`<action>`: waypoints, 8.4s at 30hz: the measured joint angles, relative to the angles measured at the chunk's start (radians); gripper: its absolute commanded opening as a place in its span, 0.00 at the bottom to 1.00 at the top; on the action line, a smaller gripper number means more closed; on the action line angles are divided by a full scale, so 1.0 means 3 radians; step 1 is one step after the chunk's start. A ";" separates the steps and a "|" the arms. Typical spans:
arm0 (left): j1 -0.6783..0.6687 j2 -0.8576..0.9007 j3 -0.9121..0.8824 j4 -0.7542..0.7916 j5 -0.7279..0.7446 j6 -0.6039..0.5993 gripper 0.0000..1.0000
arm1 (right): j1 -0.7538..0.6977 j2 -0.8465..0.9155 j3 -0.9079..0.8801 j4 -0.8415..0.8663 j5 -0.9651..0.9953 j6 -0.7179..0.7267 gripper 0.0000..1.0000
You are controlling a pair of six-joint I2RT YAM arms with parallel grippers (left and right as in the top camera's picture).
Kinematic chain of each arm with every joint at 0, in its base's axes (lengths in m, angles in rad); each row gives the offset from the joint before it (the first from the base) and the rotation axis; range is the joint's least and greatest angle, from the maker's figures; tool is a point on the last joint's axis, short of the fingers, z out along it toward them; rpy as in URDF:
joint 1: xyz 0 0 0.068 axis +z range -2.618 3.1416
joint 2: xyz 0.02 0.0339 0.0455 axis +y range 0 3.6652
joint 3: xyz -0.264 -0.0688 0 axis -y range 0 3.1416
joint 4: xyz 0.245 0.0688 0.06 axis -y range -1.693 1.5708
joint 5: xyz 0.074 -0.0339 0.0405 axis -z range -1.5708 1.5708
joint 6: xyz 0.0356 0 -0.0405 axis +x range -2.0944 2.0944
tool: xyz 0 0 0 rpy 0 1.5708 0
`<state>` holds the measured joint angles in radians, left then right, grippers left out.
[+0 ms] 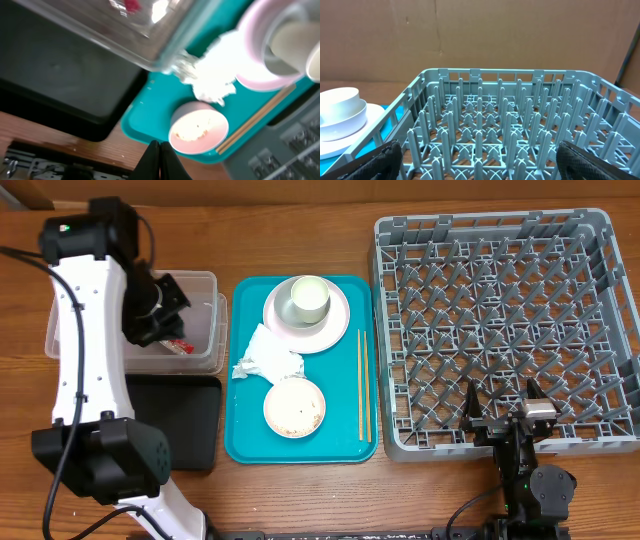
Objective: Sort waste into correct bins and load items into the dishwasher
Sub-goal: 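Move left gripper to the white tissue and grasp it, then carry the tissue with left gripper and release into clear bin, then reach left gripper to the pink rice bowl and grip its rim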
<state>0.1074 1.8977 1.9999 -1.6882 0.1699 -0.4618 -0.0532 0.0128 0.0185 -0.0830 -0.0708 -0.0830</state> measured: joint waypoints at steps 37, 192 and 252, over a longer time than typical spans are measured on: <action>-0.1684 0.0009 -0.1110 0.1419 -0.1024 -0.0286 0.44 | 0.0001 0.0000 0.0000 0.0001 0.0001 0.0001 1.00; -0.1081 0.0065 -0.0748 0.0765 -0.0327 -0.0025 0.04 | 0.0000 0.0000 0.0000 0.0001 0.0000 0.0003 1.00; -0.2778 0.0065 -0.2296 0.2056 -0.0556 -0.0470 0.16 | 0.0000 0.0000 0.0000 0.0000 0.0001 0.0001 1.00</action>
<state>-0.7261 1.9171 1.3109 -1.0714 0.0032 -0.6029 -0.0532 0.0128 0.0185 -0.0830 -0.0704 -0.0826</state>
